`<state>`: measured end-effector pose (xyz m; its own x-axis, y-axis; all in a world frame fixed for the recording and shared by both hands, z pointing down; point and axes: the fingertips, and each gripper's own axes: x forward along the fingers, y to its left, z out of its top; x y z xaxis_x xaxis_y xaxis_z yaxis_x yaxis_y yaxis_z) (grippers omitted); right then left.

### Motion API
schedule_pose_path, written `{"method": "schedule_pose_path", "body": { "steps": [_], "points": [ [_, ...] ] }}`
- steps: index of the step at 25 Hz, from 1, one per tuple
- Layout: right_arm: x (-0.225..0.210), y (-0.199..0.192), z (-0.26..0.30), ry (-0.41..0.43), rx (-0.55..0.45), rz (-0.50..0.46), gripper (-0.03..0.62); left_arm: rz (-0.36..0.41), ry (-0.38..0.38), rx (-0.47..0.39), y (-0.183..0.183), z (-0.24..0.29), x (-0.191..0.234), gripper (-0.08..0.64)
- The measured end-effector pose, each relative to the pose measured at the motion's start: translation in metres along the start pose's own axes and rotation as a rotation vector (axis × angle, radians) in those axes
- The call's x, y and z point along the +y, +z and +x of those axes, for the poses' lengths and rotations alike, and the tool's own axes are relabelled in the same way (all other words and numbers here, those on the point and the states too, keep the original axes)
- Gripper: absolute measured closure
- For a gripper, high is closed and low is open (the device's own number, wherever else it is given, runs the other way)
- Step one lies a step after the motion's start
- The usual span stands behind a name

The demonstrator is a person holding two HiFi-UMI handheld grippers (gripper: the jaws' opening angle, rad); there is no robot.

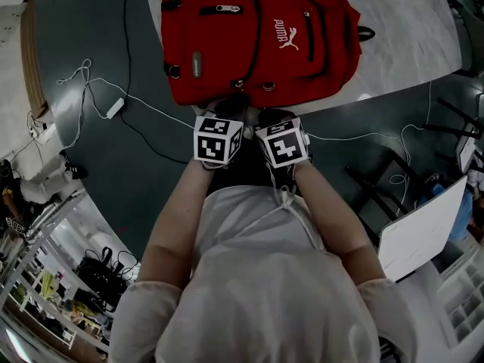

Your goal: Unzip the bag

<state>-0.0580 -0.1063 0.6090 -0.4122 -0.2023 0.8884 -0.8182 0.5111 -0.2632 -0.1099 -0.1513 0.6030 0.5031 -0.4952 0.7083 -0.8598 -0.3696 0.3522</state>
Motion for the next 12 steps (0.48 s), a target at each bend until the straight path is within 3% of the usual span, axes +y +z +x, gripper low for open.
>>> {"method": "schedule_pose_path", "body": {
  "steps": [12],
  "points": [
    [-0.013, -0.007, -0.01, 0.011, 0.013, -0.059, 0.565, 0.052, 0.052, 0.004, -0.001, -0.001, 0.0, 0.529]
  ]
}}
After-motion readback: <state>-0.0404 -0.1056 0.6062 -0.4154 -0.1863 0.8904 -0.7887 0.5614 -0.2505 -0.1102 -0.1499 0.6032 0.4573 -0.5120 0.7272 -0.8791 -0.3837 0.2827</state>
